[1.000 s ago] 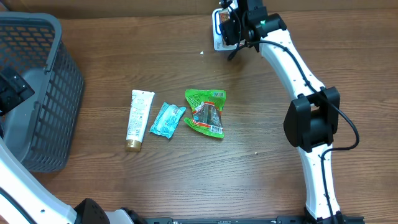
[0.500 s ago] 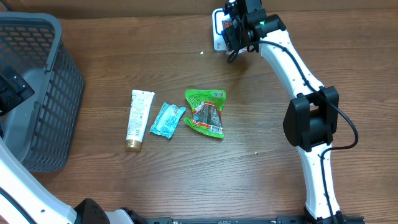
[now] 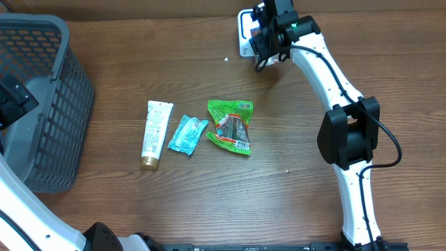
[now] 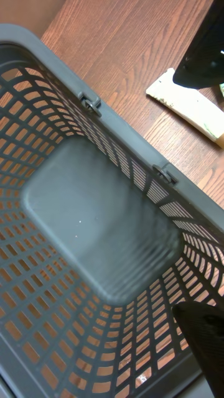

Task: Scan the item barcode
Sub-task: 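Hold the cup's lid facing the scanner window, then carry the cup right and release it on the table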

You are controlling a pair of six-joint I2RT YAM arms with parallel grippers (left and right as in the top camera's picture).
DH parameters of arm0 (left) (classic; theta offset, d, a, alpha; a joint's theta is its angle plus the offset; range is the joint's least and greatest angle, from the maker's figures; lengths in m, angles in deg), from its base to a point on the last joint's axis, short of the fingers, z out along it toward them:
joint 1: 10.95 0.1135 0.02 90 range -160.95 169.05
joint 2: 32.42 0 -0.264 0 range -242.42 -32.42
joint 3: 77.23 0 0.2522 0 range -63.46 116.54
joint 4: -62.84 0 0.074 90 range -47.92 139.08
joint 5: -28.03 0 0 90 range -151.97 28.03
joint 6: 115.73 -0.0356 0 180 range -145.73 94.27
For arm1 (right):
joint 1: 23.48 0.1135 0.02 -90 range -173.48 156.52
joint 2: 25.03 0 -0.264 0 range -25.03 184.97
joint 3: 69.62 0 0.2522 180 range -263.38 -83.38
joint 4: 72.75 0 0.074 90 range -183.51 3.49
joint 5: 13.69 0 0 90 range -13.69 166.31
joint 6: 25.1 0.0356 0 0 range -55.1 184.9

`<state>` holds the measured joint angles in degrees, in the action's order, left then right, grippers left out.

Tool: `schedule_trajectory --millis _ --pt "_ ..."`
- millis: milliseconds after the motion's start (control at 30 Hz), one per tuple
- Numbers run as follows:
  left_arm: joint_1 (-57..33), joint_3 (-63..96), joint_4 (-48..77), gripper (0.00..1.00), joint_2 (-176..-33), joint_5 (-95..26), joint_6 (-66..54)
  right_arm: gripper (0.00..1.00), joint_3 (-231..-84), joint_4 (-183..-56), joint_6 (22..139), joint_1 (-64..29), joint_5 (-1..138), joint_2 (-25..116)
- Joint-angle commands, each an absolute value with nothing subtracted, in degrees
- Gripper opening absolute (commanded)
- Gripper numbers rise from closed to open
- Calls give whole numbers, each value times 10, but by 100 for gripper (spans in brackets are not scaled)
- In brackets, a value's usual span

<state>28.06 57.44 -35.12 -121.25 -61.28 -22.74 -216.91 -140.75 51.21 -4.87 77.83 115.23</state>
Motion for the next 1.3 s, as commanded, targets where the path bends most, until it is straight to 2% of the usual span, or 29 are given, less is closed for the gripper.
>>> schedule_trajectory --millis 0,167,300,433,600,833,1133,1267 --pt "280 581 -350 100 -1209 -610 -223 71 -2233 -1453 548 -52 737 1129" --pt "280 581 -350 100 -1209 -610 -223 70 -2341 -1616 617 -76 615 1079" --pt "280 581 -350 100 -1209 -610 -223 66 -2399 -1742 654 -108 582 1045" --pt "280 581 -350 100 -1209 -610 -223 76 -2406 -1834 677 -156 582 1025" --pt "280 581 -350 100 -1209 -610 -223 76 -2363 -1836 692 -227 594 1024" --pt "280 581 -350 100 -1209 -610 -223 75 -2220 -1813 703 -336 612 1024" --pt "280 581 -350 100 -1209 -610 -223 72 -1951 -1596 906 -437 605 1024" --pt "280 581 -350 100 -1209 -610 -223 72 -1893 -1532 979 -461 601 1024"
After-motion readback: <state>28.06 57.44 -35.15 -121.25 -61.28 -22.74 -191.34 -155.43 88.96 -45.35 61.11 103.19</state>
